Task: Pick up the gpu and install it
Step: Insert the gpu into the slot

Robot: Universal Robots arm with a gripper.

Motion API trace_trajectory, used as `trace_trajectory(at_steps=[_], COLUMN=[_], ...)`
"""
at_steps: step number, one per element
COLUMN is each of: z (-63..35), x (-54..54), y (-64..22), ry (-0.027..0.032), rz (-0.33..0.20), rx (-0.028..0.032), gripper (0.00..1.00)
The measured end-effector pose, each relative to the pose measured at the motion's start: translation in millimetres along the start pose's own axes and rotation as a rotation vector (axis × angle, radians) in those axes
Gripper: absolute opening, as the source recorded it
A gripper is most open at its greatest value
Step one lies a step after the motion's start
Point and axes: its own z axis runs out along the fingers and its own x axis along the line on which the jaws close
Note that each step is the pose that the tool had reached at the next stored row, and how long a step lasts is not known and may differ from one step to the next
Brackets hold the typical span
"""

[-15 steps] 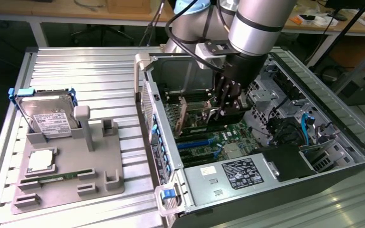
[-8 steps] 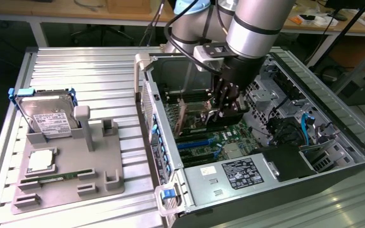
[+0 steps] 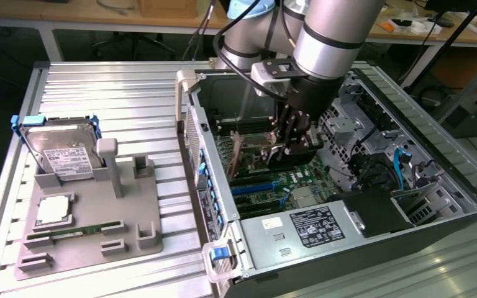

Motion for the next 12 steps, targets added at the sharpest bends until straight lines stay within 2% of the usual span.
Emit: trace_trajectory(at_steps=[12], z=[1.9], x=[0.0], y=[0.4], ry=[0.0003], rz=[0.0], rx=[0.0001], gripper=[0.27])
